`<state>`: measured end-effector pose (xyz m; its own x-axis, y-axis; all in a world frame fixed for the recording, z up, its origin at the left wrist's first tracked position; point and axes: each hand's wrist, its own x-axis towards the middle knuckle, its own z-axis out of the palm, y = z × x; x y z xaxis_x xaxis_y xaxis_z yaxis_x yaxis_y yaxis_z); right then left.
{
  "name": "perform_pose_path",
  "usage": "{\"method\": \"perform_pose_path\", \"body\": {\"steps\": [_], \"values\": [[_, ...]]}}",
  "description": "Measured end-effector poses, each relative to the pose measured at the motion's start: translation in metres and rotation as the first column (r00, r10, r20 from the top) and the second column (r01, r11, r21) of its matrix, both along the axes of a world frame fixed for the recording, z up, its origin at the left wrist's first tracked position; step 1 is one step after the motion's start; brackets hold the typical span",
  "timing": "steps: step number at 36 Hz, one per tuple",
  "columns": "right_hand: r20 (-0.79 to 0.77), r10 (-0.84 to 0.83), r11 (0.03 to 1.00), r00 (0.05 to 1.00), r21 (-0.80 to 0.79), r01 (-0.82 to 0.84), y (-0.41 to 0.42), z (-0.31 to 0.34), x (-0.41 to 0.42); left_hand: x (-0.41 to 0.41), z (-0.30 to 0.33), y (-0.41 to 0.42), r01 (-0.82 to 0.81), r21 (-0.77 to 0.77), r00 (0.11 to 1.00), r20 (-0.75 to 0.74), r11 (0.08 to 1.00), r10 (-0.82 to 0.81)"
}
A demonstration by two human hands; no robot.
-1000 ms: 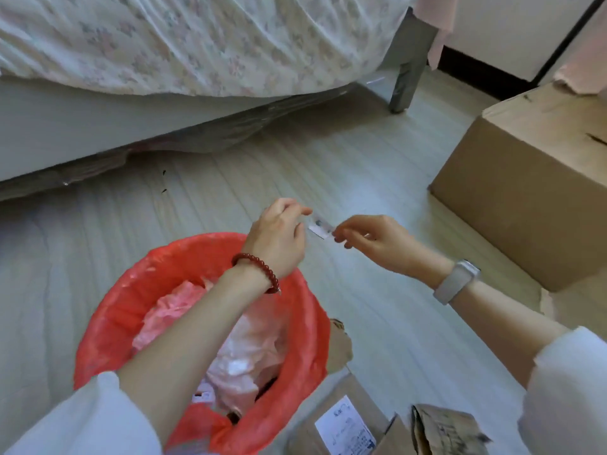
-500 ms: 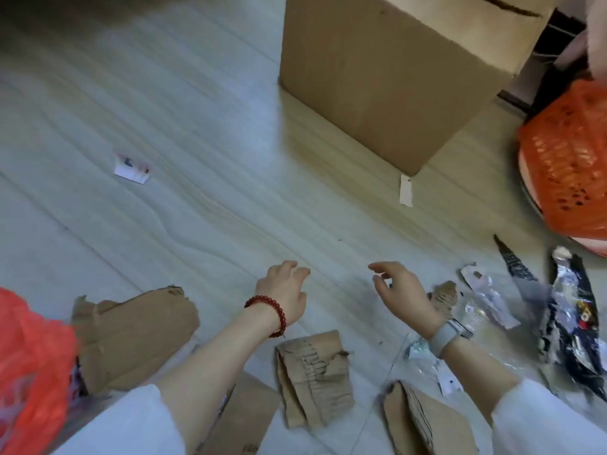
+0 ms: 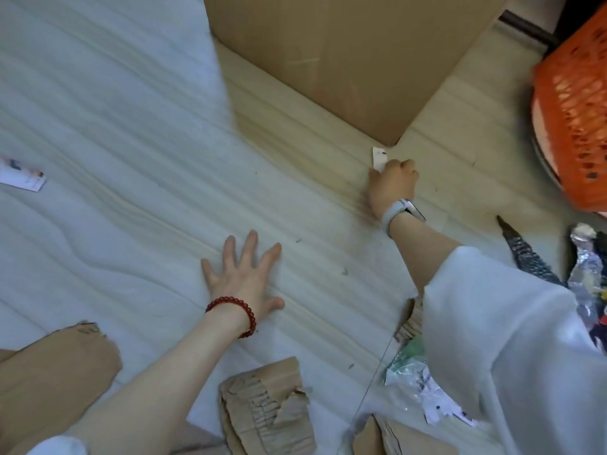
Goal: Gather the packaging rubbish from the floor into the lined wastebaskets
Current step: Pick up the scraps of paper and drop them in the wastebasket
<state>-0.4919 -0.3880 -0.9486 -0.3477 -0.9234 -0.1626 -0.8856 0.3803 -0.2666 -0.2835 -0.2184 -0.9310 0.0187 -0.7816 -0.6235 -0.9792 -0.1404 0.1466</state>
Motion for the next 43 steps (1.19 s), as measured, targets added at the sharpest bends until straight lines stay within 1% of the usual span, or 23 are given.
{"method": "perform_pose_path", "body": {"steps": [2,5,8,10,11,12,13,14,15,16,17,19,21,23,27,29,31,32,35,37,40,43], "values": [[-0.067,0.098,0.993,0.993,-0.051,-0.102,0.004,-0.008,0.009,0.000,0.000,-0.002,-0.016,0.009,1.000,0.003,1.000,0.016],[-0.079,0.235,0.967,0.969,-0.087,-0.241,0.013,-0.011,0.028,-0.001,0.001,-0.003,-0.010,0.008,1.000,0.006,1.000,0.010],[-0.008,0.415,0.898,0.910,-0.157,-0.411,0.032,-0.009,0.057,0.001,0.002,-0.001,-0.011,-0.051,1.000,-0.013,0.999,0.010],[0.094,0.501,0.853,0.860,-0.221,-0.473,0.050,-0.006,0.079,0.011,0.001,0.001,-0.069,-0.173,0.996,-0.064,0.983,0.059],[0.133,0.539,0.828,0.832,-0.269,-0.493,0.059,-0.006,0.091,0.020,0.001,0.001,-0.151,-0.264,0.985,-0.116,0.953,0.124],[0.178,0.578,0.805,0.797,-0.288,-0.519,0.067,-0.007,0.104,0.032,0.001,0.001,-0.253,-0.365,0.965,-0.168,0.896,0.204],[0.215,0.614,0.783,0.760,-0.289,-0.551,0.074,-0.008,0.116,0.047,0.000,-0.001,-0.357,-0.463,0.934,-0.203,0.811,0.294],[0.250,0.636,0.769,0.730,-0.279,-0.575,0.080,-0.010,0.129,0.063,0.000,-0.003,-0.450,-0.529,0.892,-0.226,0.719,0.392],[0.274,0.643,0.765,0.715,-0.264,-0.587,0.085,-0.014,0.140,0.082,0.000,-0.008,-0.528,-0.555,0.841,-0.234,0.643,0.488],[0.265,0.641,0.766,0.720,-0.260,-0.587,0.090,-0.020,0.150,0.103,0.000,-0.014,-0.585,-0.560,0.788,-0.223,0.586,0.574],[0.213,0.641,0.764,0.737,-0.262,-0.589,0.093,-0.026,0.158,0.123,0.001,-0.021,-0.631,-0.549,0.736,-0.200,0.548,0.647],[0.117,0.630,0.762,0.767,-0.284,-0.582,0.095,-0.036,0.166,0.164,0.003,-0.036,-0.685,-0.523,0.653,-0.134,0.507,0.745],[0.090,0.618,0.761,0.781,-0.318,-0.565,0.095,-0.041,0.166,0.201,0.004,-0.050,-0.716,-0.499,0.610,-0.107,0.488,0.785],[0.092,0.620,0.754,0.779,-0.346,-0.559,0.096,-0.042,0.166,0.233,0.004,-0.061,-0.732,-0.471,0.603,-0.110,0.493,0.790],[0.087,0.612,0.754,0.786,-0.365,-0.547,0.095,-0.041,0.167,0.270,0.003,-0.085,-0.724,-0.410,0.646,-0.119,0.555,0.754],[0.090,0.611,0.754,0.787,-0.372,-0.542,0.095,-0.042,0.167,0.278,0.002,-0.096,-0.705,-0.340,0.682,-0.086,0.622,0.726],[0.088,0.611,0.751,0.786,-0.379,-0.541,0.094,-0.042,0.166,0.279,0.002,-0.101,-0.662,-0.256,0.739,-0.067,0.704,0.671],[0.086,0.612,0.750,0.786,-0.379,-0.542,0.094,-0.042,0.167,0.277,0.001,-0.101,-0.641,-0.255,0.759,-0.067,0.724,0.648],[0.068,0.611,0.746,0.789,-0.383,-0.545,0.094,-0.043,0.167,0.264,-0.002,-0.097,-0.587,-0.405,0.779,-0.047,0.701,0.625],[0.054,0.608,0.745,0.792,-0.386,-0.545,0.094,-0.044,0.167,0.251,-0.003,-0.091,-0.516,-0.493,0.815,-0.030,0.700,0.579],[0.041,0.612,0.737,0.790,-0.393,-0.551,0.094,-0.046,0.166,0.232,-0.002,-0.082,-0.416,-0.554,0.879,-0.040,0.721,0.476],[0.028,0.617,0.732,0.786,-0.387,-0.561,0.094,-0.045,0.166,0.216,0.008,-0.076,-0.424,-0.556,0.884,-0.083,0.715,0.459]]}}
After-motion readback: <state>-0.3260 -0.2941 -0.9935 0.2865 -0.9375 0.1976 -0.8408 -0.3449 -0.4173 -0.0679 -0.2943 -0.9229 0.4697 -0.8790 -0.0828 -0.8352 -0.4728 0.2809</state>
